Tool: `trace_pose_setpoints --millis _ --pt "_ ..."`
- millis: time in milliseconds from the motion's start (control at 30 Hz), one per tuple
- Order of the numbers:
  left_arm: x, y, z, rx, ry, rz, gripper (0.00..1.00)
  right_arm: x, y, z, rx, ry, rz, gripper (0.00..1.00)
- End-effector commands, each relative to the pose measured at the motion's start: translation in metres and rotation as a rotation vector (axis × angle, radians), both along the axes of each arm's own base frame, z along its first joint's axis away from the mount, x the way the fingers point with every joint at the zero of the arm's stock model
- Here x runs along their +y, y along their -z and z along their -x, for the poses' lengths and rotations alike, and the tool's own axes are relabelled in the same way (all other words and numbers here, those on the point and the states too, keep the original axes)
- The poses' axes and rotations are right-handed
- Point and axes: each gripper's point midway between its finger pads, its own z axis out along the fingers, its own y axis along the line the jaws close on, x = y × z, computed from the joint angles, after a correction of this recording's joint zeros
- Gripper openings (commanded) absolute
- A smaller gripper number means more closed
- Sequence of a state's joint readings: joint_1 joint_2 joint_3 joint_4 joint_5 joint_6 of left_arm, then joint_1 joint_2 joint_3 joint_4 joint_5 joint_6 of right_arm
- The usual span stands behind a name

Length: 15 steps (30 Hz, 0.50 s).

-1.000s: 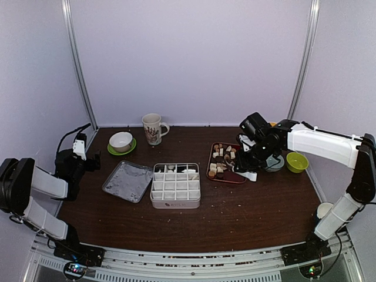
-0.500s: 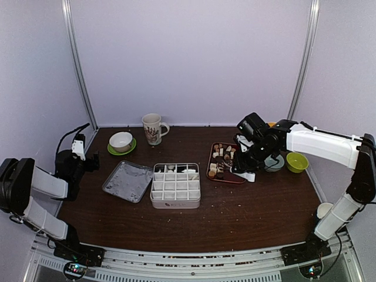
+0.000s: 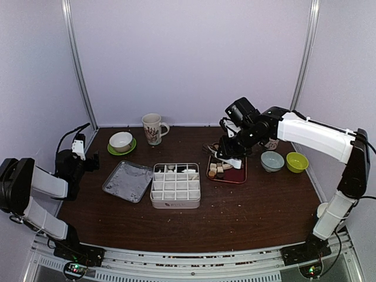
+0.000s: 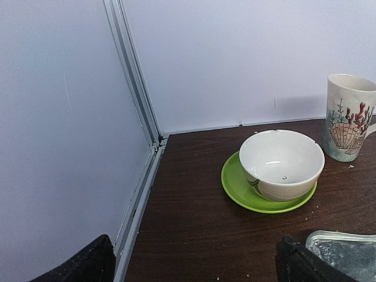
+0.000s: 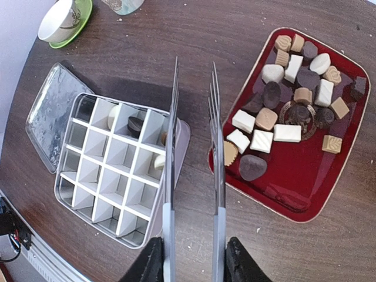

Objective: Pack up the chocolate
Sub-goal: Pick up the fake chocolate from the plate.

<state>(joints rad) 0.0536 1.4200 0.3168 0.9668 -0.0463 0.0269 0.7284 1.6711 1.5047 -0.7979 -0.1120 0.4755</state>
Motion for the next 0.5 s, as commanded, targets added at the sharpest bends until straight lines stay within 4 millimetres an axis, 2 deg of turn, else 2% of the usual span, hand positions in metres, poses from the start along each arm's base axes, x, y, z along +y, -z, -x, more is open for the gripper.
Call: trace_pose_setpoints --millis 0,167,467 --pt "0.002 -0.014 -0.006 -0.044 -0.003 -0.003 0.98 0.024 -0.011 -0.013 -0.030 -0.032 -0.029 0.35" --pt "0.002 -0.014 -0.006 -0.045 -0.003 -0.003 0.98 0.048 -0.005 -0.024 -0.016 -0.064 -0.054 0.34" --pt "0.003 -0.014 -0.006 -0.044 -0.003 -0.003 0.98 0.083 0.027 -0.039 0.058 -0.056 -0.132 0.28"
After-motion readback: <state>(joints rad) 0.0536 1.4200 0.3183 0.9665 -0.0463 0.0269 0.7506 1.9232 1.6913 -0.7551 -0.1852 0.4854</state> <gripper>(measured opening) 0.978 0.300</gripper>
